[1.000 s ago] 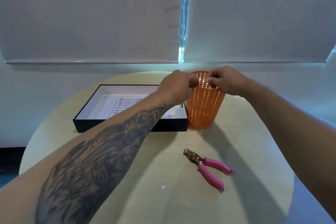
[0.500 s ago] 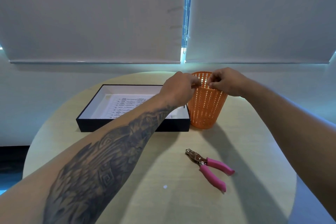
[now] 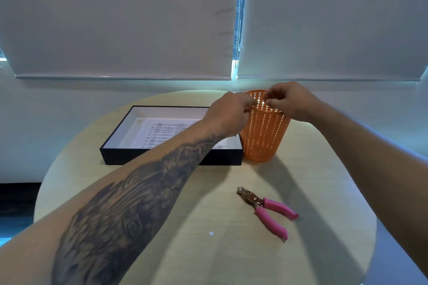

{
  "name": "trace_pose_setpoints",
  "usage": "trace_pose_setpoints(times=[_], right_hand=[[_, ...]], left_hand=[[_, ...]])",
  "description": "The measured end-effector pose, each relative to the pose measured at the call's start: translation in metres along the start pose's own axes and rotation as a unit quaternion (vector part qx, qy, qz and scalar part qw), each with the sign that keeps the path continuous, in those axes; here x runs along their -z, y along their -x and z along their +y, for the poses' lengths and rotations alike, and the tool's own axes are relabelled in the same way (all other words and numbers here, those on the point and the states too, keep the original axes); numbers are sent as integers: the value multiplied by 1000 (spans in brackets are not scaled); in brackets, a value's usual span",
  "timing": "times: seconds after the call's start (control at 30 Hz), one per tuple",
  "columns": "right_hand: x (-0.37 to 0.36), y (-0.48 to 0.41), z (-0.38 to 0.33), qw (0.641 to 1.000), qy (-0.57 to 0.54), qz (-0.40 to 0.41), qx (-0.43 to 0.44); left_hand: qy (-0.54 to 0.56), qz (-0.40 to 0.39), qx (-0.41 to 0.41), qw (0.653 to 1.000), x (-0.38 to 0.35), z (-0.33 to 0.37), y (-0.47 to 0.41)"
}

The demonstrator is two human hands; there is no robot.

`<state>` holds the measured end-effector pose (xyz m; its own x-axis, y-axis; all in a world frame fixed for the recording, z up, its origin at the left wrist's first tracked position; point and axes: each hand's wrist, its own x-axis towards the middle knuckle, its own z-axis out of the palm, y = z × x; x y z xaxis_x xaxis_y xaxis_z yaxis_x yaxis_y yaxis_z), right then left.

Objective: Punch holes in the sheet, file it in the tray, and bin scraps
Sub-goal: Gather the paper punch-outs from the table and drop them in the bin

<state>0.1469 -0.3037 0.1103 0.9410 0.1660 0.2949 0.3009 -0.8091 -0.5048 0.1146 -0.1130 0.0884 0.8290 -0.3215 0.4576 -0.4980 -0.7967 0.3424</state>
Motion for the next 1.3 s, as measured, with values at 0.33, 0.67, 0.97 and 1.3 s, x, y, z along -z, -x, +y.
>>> trace_pose_setpoints(times=[0.33, 0.67, 0.97, 1.3], right_hand=[[-33, 62, -44, 976, 90, 47, 195], [-117, 167, -64, 974, 72, -129, 171], [-131, 206, -50, 958, 91, -176, 209], [-138, 226, -42, 931, 178, -171, 267]], left_hand=[[23, -22, 55, 998, 14, -33, 71], [8, -117, 124, 985, -13, -72, 169], [-11, -44, 76, 996, -44, -72, 210], [-19, -42, 73, 996, -46, -72, 211]])
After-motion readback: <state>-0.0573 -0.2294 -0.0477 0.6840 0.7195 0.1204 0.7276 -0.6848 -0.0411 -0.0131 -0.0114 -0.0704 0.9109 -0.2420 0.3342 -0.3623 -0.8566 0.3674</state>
